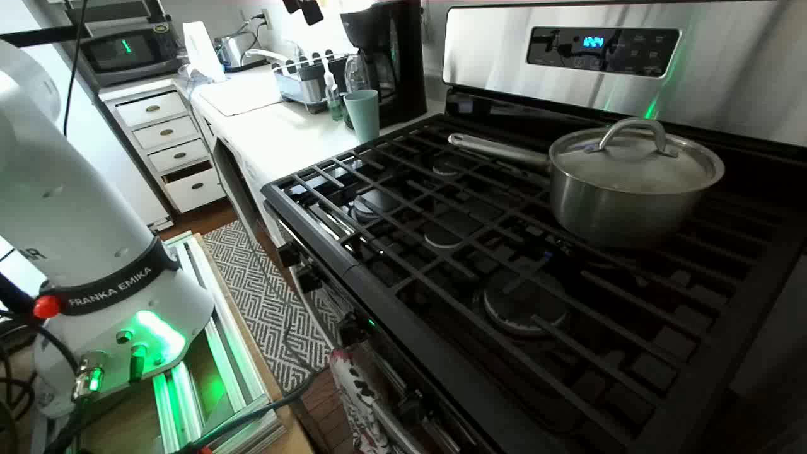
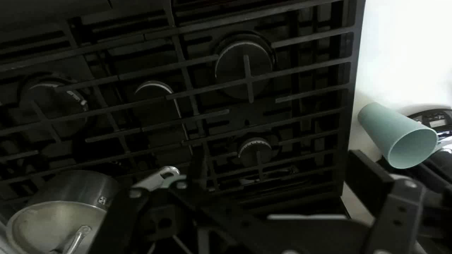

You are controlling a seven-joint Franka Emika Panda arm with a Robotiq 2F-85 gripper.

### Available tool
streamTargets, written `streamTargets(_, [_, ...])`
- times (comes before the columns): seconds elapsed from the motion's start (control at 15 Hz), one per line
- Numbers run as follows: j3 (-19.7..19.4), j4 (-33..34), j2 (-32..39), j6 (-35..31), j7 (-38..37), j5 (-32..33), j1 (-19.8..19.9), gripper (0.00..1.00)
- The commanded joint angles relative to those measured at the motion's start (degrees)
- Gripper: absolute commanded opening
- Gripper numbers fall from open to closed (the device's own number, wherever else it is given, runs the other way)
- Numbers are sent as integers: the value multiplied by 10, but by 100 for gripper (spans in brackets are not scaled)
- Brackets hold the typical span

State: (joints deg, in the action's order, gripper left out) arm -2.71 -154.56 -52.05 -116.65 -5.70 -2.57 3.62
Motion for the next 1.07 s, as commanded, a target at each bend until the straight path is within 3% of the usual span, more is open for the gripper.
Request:
streamTargets(0.0, [3, 2, 1, 2, 3, -3, 4, 100])
streamTargets(0.47, [3, 2, 1, 2, 3, -3, 4, 100])
streamTargets(0.53, [-25, -4, -5, -16, 49, -46, -40, 100])
streamTargets(0.8, [-24, 47, 39, -44, 97, -114, -102, 100])
streamTargets(1.0, [-42, 120, 95, -56, 155, -155, -155, 100])
